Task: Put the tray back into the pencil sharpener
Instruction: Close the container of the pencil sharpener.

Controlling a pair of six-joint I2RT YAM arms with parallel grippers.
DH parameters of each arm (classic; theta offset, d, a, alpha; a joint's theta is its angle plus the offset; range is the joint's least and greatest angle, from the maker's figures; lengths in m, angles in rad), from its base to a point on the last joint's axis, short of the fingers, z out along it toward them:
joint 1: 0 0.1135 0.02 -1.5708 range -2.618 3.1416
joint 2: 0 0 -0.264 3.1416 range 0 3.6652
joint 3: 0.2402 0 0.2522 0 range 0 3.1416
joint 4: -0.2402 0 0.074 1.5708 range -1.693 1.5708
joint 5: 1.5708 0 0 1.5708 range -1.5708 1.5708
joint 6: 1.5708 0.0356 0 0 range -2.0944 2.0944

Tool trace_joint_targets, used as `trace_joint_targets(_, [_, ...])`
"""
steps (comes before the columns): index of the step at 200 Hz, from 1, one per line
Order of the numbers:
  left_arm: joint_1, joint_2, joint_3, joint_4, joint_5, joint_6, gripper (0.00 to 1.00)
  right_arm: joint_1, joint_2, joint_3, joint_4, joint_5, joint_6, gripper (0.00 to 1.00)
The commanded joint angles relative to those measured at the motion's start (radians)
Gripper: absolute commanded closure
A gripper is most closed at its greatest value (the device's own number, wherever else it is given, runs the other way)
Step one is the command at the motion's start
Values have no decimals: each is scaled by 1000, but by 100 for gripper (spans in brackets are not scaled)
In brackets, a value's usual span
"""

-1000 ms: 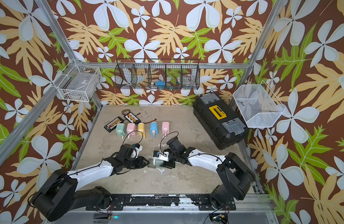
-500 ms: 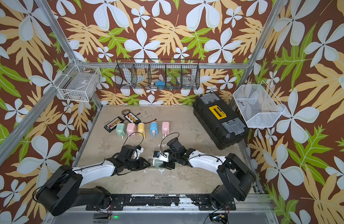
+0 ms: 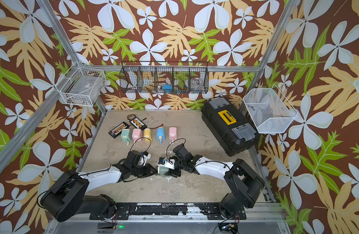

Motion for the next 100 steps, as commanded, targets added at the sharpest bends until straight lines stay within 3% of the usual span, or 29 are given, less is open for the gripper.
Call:
trace_joint_targets(1, [2, 4, 16, 8, 17, 28, 75, 4, 8, -2, -23, -7, 7, 39])
trace_joint_targets(54, [1, 36, 36, 24, 78, 26, 75, 4, 9, -16, 41, -20, 50, 39])
trace_joint_targets(77, [1, 15, 37, 0, 48, 30, 74, 3, 9, -19, 45, -18, 54, 40])
trace_joint_targets(100, [1, -50, 39, -26, -14, 16, 67, 3, 5, -25, 44, -12, 52, 39])
